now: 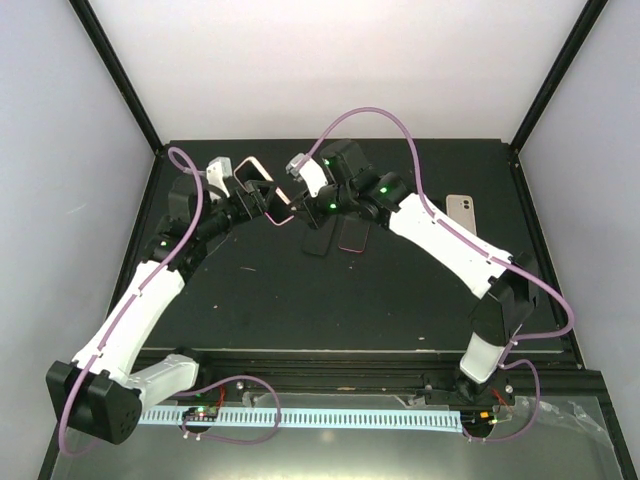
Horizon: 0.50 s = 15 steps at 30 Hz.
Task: Take the phone out of the phone case
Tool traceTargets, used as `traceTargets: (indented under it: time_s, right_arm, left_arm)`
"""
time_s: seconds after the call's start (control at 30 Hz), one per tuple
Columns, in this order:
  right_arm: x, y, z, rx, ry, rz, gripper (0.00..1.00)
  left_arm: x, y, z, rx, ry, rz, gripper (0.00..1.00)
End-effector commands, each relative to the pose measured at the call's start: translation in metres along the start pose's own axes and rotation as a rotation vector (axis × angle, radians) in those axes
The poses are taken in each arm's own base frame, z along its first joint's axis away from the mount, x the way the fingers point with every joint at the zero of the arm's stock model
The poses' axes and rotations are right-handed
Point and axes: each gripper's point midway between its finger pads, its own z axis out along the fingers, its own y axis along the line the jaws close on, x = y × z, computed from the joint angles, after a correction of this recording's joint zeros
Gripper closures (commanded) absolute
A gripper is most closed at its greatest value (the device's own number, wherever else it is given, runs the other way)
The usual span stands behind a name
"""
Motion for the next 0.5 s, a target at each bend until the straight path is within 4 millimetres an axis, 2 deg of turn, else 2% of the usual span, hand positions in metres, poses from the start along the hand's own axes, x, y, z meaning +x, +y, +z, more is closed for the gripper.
traceTargets:
  time_s: [0.0,0.03,0.07,0.1,0.23,0.33,0.47]
  right_arm:
    - [-0.001,0.016,-0.01,-0.065,-0.012,-0.001,0.99]
    - [0.0,0.014,-0.012,-0.046,-0.015,-0.003,0.99]
    - [-0.002,0.012,-0.017,-0.029,-0.024,-0.007,0.99]
    - [-0.003,0.012,-0.023,-0.024,-0.032,-0.009,0.99]
    - [-0.005,0.006,-0.058,-0.026,-0.097,0.0,0.99]
    - [-0.005,-0.001,-0.09,-0.035,-0.16,0.012,0.99]
    - [0.001,0.005,-0.141,-0.191,-0.276,0.034,0.99]
  left_arm:
    - [-0.022,-0.027,-0.004,0.135,-0.054,0.023,0.55]
    - [-0.023,-0.028,-0.003,0.144,-0.051,0.024,0.31]
    - [-0.024,-0.029,-0.004,0.153,-0.053,0.025,0.13]
    - [-0.025,-0.028,-0.004,0.156,-0.057,0.022,0.03]
    - [-0.033,-0.036,-0.011,0.228,-0.097,0.034,0.01]
    - [-0.037,-0.051,-0.02,0.328,-0.126,0.075,0.01]
    - [-0.035,-0.074,-0.033,0.486,-0.161,0.143,0.01]
